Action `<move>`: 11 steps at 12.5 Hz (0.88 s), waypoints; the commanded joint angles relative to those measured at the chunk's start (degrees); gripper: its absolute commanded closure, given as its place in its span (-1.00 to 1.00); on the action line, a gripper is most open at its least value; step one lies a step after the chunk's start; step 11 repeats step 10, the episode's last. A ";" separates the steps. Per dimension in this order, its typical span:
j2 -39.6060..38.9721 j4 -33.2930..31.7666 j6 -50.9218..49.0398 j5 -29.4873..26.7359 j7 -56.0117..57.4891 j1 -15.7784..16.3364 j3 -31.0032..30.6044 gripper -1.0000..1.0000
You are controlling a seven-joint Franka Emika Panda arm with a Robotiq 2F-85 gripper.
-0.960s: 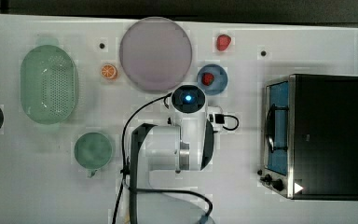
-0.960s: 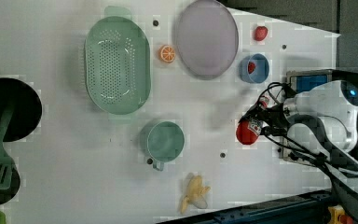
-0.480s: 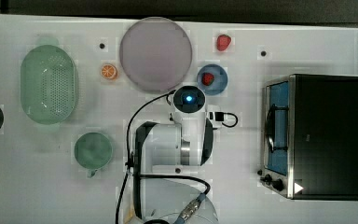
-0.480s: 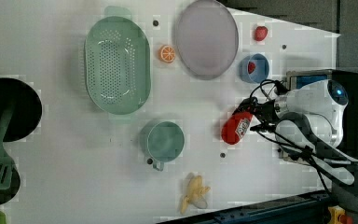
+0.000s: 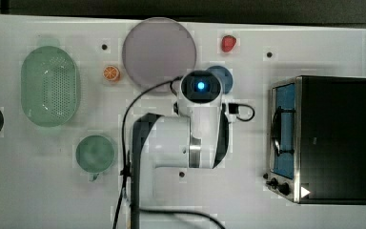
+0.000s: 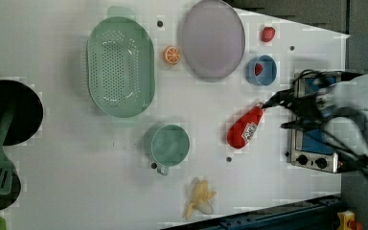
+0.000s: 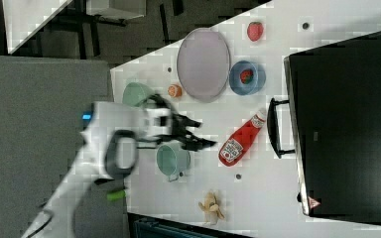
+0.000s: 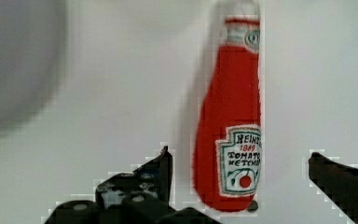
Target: Pick Ketchup from oven and place it on table.
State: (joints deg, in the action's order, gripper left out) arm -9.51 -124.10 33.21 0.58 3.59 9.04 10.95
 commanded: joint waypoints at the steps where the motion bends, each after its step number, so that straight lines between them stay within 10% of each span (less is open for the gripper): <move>1: 9.19 10.82 -6.01 -0.04 -2.01 -0.61 1.33 -1.00; 11: 10.63 31.59 -36.73 -0.03 -2.02 -0.52 1.09 -1.00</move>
